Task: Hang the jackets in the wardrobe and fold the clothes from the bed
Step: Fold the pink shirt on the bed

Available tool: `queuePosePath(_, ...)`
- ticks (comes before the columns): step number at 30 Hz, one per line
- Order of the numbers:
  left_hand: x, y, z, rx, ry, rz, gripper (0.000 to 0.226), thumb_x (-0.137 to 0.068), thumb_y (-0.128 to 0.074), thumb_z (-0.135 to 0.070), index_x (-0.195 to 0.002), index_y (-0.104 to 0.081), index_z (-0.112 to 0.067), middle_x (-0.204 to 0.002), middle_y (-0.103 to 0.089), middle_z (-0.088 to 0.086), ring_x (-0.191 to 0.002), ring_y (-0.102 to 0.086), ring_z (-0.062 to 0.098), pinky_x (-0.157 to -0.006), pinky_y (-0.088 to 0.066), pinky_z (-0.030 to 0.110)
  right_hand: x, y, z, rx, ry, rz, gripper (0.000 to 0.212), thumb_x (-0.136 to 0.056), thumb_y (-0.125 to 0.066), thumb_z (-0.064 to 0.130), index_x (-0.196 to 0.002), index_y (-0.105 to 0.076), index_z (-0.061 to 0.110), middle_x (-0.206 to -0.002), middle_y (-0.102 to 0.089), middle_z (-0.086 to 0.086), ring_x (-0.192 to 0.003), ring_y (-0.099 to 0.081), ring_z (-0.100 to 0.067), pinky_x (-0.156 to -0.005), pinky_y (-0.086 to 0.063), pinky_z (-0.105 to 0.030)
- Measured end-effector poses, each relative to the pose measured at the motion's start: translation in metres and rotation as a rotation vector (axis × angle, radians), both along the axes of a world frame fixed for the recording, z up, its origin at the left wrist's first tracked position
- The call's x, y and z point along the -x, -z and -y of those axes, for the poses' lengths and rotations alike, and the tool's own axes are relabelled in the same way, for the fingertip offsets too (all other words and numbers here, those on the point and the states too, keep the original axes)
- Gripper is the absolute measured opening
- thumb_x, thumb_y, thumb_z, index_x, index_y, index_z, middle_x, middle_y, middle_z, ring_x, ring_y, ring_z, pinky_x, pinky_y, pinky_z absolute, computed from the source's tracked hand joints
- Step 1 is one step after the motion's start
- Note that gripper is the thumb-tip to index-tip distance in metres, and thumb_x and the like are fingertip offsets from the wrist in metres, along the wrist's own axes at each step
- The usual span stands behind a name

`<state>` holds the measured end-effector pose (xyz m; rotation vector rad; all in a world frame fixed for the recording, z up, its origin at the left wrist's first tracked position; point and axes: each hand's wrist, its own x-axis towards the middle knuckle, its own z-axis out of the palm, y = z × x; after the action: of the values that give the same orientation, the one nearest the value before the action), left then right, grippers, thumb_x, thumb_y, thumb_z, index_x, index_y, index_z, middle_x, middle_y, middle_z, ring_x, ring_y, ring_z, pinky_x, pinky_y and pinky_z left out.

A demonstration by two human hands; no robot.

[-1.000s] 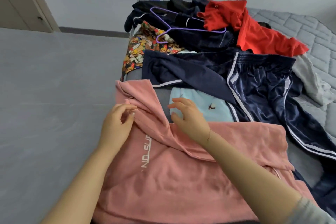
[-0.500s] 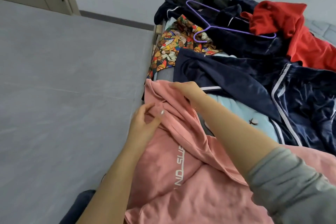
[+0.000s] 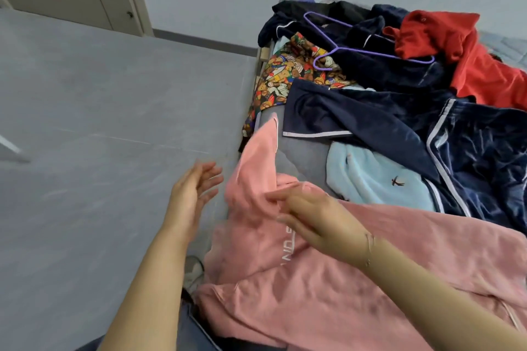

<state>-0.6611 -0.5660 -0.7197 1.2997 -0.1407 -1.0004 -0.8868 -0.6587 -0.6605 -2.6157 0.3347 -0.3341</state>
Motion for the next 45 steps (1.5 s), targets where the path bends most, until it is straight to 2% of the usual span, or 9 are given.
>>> queuePosePath(4, 0.014, 0.0, -0.025, -0.125, 0.131, -0.022, 0.034, -0.102, -0.04, -0.039, -0.106, -0.064, -0.015, -0.101, -0.071, 0.001, -0.092, -0.067, 0.014, -0.082, -0.05, 0.03, 0.028, 0.029, -0.025, -0.051, -0.059, -0.318, 0.026, -0.099, -0.054, 0.03, -0.088, -0.064, 0.009, -0.141, -0.055, 0.006, -0.108, -0.057, -0.006, -0.088, -0.036, -0.007)
queuePosePath(9, 0.037, -0.007, -0.037, -0.18, 0.335, 0.187, 0.022, -0.095, -0.059, -0.027, -0.108, -0.069, -0.013, -0.098, -0.074, 0.001, -0.089, -0.069, 0.012, -0.071, -0.055, 0.019, 0.009, 0.022, -0.022, -0.427, 0.377, -0.132, 0.01, -0.093, -0.062, 0.016, -0.087, -0.07, 0.017, -0.075, -0.067, 0.016, -0.063, -0.059, 0.001, -0.067, -0.047, -0.022)
queuePosePath(17, 0.034, -0.006, -0.041, -0.022, 0.474, 0.001, 0.074, -0.086, -0.029, -0.068, -0.131, -0.059, -0.018, -0.123, -0.068, 0.005, -0.114, -0.064, 0.017, -0.101, -0.047, 0.036, -0.031, 0.024, -0.023, -0.803, 0.596, -0.041, 0.054, -0.083, -0.077, 0.028, -0.13, -0.051, 0.028, -0.099, -0.056, 0.011, -0.086, -0.056, -0.003, -0.083, -0.047, -0.017)
queuePosePath(26, 0.044, -0.011, -0.056, 0.209, 0.525, -0.085, 0.048, -0.091, -0.05, -0.039, -0.129, -0.06, -0.012, -0.117, -0.071, 0.007, -0.106, -0.067, 0.017, -0.082, -0.053, 0.024, -0.036, -0.003, -0.042, -0.803, 0.671, 0.264, 0.016, -0.086, -0.074, 0.018, -0.081, -0.06, 0.013, -0.083, -0.063, -0.002, -0.071, -0.057, -0.014, -0.062, -0.046, -0.017)
queuePosePath(28, 0.049, -0.018, -0.066, 0.211, 0.572, 0.12, 0.052, -0.073, -0.058, -0.012, -0.121, -0.065, -0.029, -0.117, -0.069, -0.007, -0.108, -0.063, 0.011, -0.09, -0.05, 0.023, -0.024, -0.019, -0.054, -0.88, 0.601, 0.394, 0.017, -0.09, -0.07, 0.02, -0.082, -0.057, 0.014, -0.086, -0.066, 0.005, -0.078, -0.059, -0.011, -0.072, -0.048, -0.02)
queuePosePath(32, 0.065, -0.022, -0.076, -0.075, 0.826, 0.928, 0.074, -0.06, -0.066, -0.034, -0.119, -0.033, -0.063, -0.128, -0.011, -0.054, -0.123, -0.013, -0.014, -0.11, -0.014, 0.018, -0.001, -0.047, -0.073, -1.028, 0.621, 0.602, 0.025, -0.085, -0.063, 0.029, -0.071, -0.045, 0.021, -0.068, -0.051, 0.004, -0.065, -0.047, -0.008, -0.058, -0.042, -0.015)
queuePosePath(37, 0.086, -0.033, -0.065, -0.068, 0.677, 1.141, 0.035, -0.074, -0.082, -0.037, -0.105, -0.067, -0.027, -0.125, -0.025, -0.046, -0.138, -0.021, -0.002, -0.111, -0.015, 0.033, 0.024, -0.072, -0.083, -1.226, 0.591, 0.801, 0.018, -0.089, -0.065, 0.025, -0.088, -0.05, 0.015, -0.084, -0.056, -0.009, -0.081, -0.052, -0.023, -0.074, -0.043, -0.038)
queuePosePath(40, 0.089, -0.043, -0.07, 0.042, 0.662, 1.132, 0.026, -0.073, -0.08, -0.044, -0.082, -0.063, -0.026, -0.118, -0.046, -0.045, -0.133, -0.036, -0.004, -0.109, -0.028, 0.036, 0.049, -0.088, -0.077, -1.299, 0.522, 0.927, 0.015, -0.084, -0.067, 0.018, -0.091, -0.054, 0.022, -0.093, -0.064, -0.002, -0.086, -0.059, -0.015, -0.077, -0.047, -0.026)
queuePosePath(45, 0.105, -0.069, -0.081, 0.085, 0.732, 0.991, 0.021, -0.077, -0.061, -0.057, -0.073, -0.049, -0.039, -0.066, -0.051, -0.019, -0.062, -0.043, -0.001, -0.06, -0.037, 0.025, 0.087, -0.096, -0.064, -1.385, 0.59, 1.029, 0.045, -0.082, -0.064, 0.003, -0.124, -0.051, 0.013, -0.113, -0.066, -0.006, -0.106, -0.061, -0.019, -0.099, -0.048, -0.032)
